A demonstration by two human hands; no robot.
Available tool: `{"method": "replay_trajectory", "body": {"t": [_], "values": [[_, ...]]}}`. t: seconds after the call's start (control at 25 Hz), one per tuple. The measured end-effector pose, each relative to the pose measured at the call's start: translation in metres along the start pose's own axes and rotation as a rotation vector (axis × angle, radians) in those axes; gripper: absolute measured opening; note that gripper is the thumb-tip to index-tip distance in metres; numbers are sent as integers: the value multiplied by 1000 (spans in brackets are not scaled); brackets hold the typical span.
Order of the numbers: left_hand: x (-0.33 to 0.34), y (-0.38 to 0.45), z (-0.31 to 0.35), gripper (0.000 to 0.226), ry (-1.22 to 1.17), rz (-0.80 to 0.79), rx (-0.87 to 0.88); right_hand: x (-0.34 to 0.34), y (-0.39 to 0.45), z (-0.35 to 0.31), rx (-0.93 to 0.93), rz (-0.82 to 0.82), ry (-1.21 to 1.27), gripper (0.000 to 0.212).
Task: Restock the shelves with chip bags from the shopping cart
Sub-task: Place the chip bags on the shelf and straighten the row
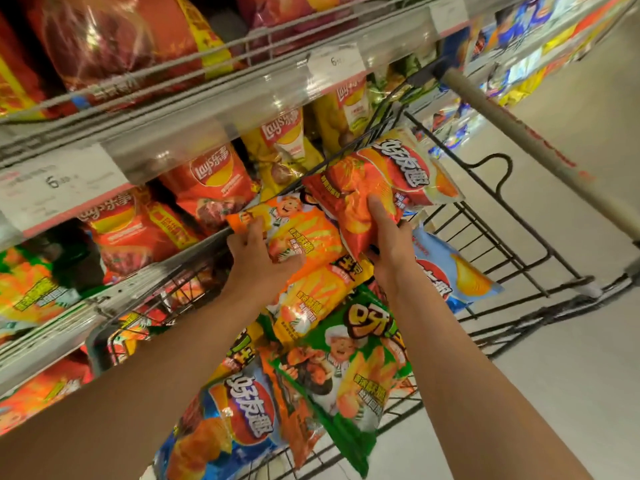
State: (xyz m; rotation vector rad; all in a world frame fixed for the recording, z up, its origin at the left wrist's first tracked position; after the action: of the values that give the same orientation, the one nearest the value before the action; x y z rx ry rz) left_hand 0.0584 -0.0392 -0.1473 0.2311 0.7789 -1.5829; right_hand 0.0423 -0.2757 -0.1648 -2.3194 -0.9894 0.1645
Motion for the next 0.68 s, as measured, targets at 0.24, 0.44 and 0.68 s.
{"method": "replay_trajectory", "body": {"t": [0.24, 0.44, 0.68], "values": [[-25, -14, -7, 71, -318, 128, 45, -15, -13, -5, -104, -2, -20, 42], [-69, -51, -19, 56, -515, 138, 109, -40, -57, 0, -161, -87, -41, 30], [-137, -117, -63, 50, -460, 237, 180, -64, -119, 23, -193, -25, 17, 30]]}}
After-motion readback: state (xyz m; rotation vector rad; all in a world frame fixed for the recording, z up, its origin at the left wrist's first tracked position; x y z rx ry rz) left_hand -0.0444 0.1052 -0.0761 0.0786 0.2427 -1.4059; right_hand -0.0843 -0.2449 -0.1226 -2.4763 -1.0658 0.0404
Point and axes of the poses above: each hand's wrist, its own y-axis towards the middle knuckle, its own x-axis out of the palm, z = x × y, the point moved 8 cm from there along y, towards the middle knuckle, and after that the axes turned 5 degrees about z, right-handed, at the moved point
